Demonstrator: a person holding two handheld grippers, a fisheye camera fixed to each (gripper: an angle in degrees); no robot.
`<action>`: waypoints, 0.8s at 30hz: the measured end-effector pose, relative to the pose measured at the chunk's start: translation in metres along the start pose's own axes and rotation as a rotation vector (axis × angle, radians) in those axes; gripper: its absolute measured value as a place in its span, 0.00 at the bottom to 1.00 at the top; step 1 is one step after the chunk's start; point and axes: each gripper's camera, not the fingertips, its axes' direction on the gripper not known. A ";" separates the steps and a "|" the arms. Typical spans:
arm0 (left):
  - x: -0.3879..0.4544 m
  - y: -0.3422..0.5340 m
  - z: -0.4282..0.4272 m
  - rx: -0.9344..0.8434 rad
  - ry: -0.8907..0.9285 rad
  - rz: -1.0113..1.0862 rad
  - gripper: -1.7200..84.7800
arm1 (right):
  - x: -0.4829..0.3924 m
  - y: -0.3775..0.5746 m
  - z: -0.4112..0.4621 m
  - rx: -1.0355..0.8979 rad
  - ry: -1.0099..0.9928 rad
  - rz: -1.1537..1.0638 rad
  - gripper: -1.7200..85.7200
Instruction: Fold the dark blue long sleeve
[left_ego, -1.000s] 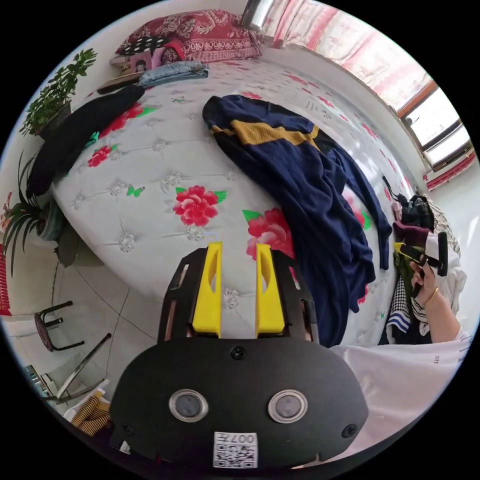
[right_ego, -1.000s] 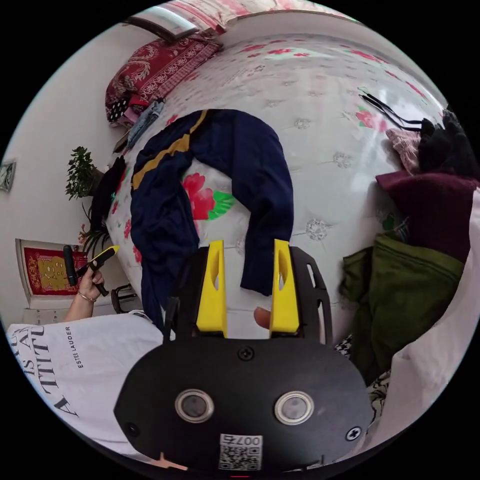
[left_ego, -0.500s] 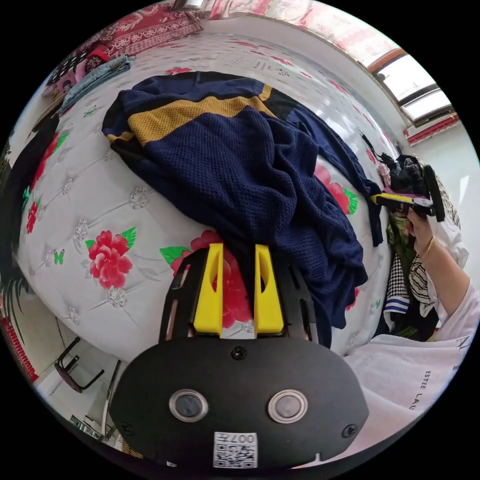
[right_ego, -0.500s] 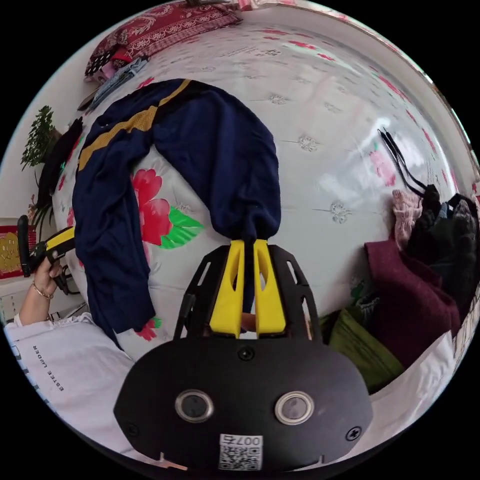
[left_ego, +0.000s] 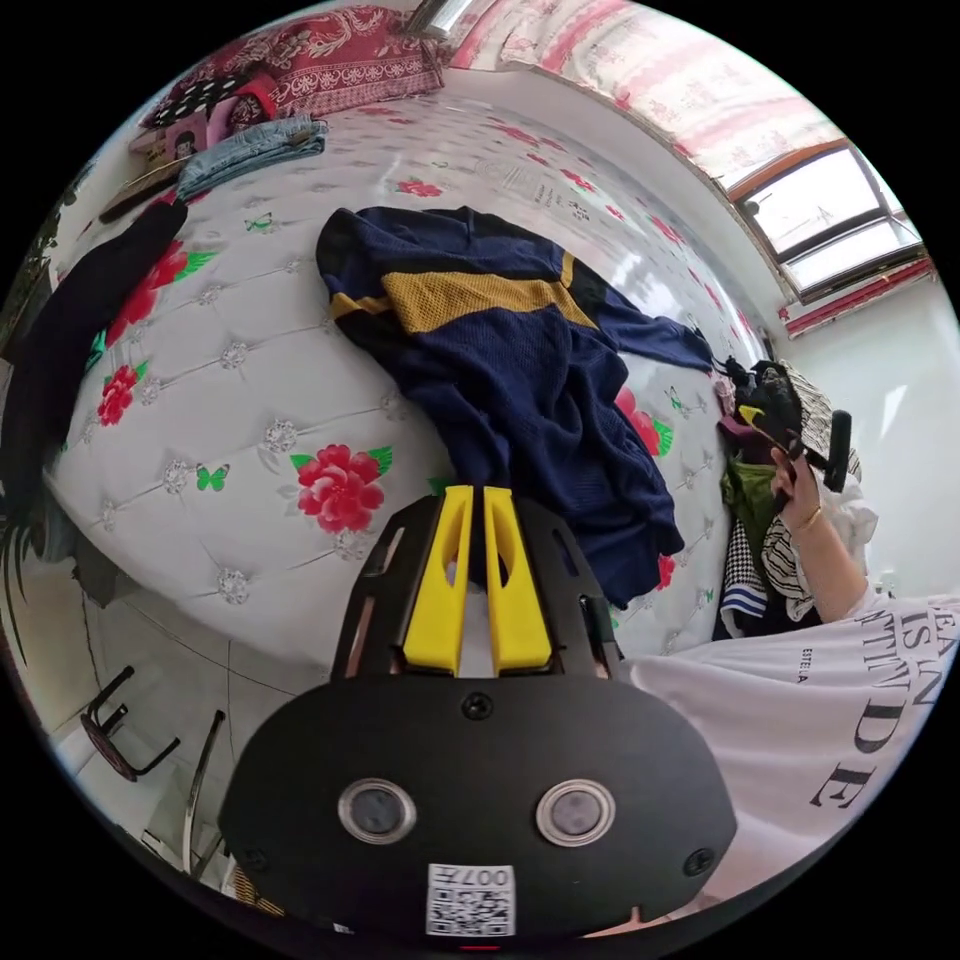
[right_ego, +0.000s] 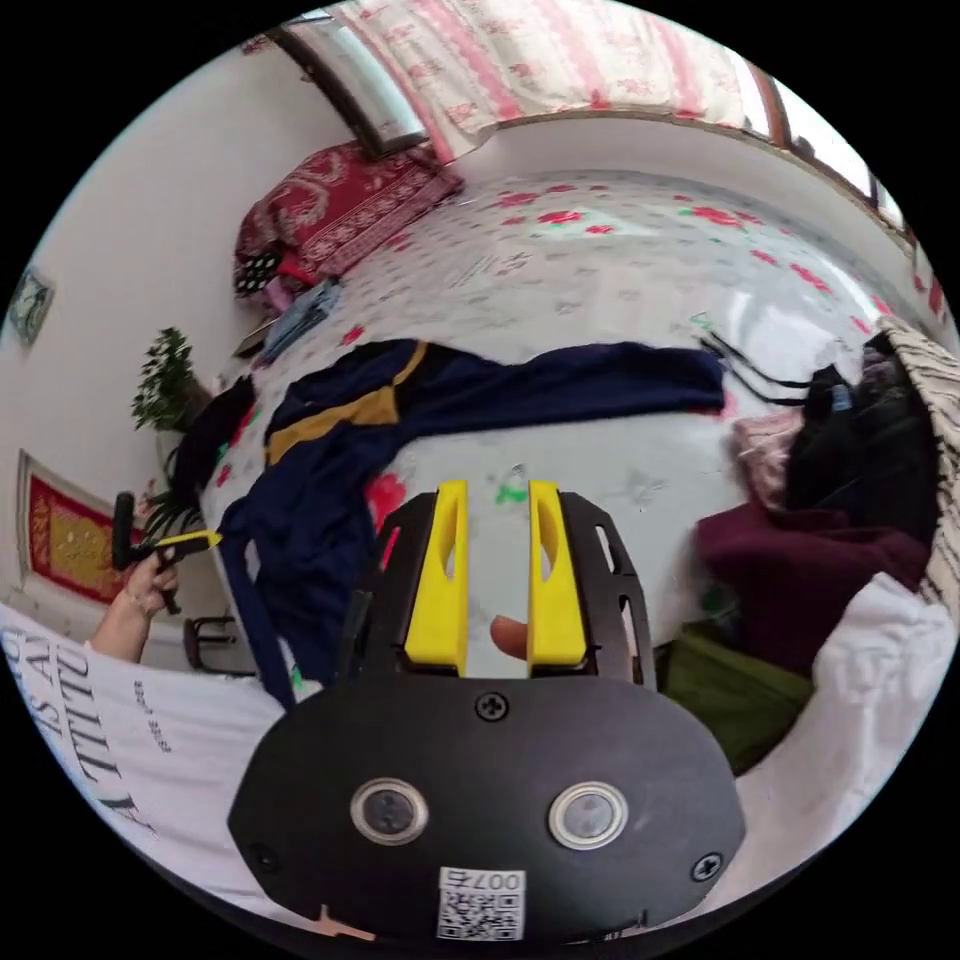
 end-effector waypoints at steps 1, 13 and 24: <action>0.002 0.004 -0.004 0.008 0.001 -0.009 0.01 | -0.013 0.011 0.011 -0.034 -0.012 -0.022 0.11; -0.070 -0.008 -0.180 0.400 -0.598 -0.318 0.08 | -0.157 0.129 0.081 -0.370 0.163 -0.446 0.14; 0.061 0.096 0.024 -0.004 -0.156 0.071 0.15 | -0.188 0.177 0.055 -0.422 0.163 -0.414 0.10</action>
